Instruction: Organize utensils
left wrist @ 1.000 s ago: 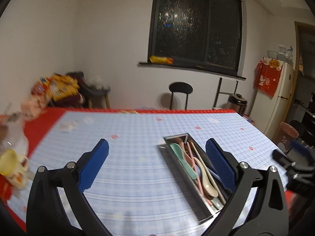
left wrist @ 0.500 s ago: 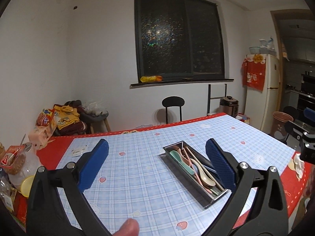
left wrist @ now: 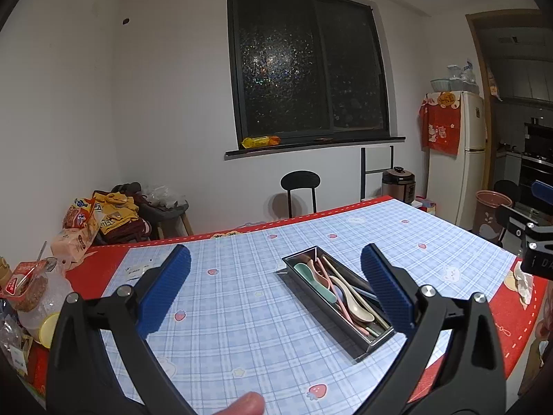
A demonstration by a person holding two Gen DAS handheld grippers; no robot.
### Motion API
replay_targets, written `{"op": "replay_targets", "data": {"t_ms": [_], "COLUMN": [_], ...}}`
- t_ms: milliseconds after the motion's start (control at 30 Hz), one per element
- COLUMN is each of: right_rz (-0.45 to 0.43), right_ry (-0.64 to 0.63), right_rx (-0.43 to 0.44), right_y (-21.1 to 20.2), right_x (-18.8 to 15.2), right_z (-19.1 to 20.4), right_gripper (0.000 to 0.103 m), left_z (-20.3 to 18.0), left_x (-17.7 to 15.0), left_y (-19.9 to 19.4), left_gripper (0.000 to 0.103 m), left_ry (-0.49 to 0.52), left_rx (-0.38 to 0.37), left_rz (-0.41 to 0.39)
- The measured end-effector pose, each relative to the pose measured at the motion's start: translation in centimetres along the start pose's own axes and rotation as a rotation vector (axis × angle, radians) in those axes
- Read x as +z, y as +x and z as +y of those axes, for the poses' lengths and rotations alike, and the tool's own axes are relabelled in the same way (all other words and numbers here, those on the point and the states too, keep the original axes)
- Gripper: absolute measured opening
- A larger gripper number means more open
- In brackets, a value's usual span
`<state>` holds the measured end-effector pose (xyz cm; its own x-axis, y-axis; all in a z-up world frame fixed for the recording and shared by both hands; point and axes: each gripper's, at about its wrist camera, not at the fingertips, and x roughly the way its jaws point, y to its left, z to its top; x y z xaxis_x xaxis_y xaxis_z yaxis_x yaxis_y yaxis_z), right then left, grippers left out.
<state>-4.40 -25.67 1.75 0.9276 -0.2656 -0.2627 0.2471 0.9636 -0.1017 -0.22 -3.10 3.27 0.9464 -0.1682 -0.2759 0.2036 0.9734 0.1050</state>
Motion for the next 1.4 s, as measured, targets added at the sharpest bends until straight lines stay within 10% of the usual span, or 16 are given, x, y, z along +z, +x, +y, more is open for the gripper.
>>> {"op": "replay_targets", "data": {"t_ms": [1400], "right_rz": [0.050], "right_ry": [0.002], "right_rx": [-0.018], "right_y": [1.5], "right_x": [-0.7], "right_z": [-0.5], "right_gripper": [0.097], "left_z": [0.0], "left_x": [-1.1], "left_y": [1.2], "left_gripper": [0.097], "left_ry": [0.004], "left_rx": [0.003], "left_rz": [0.036]}}
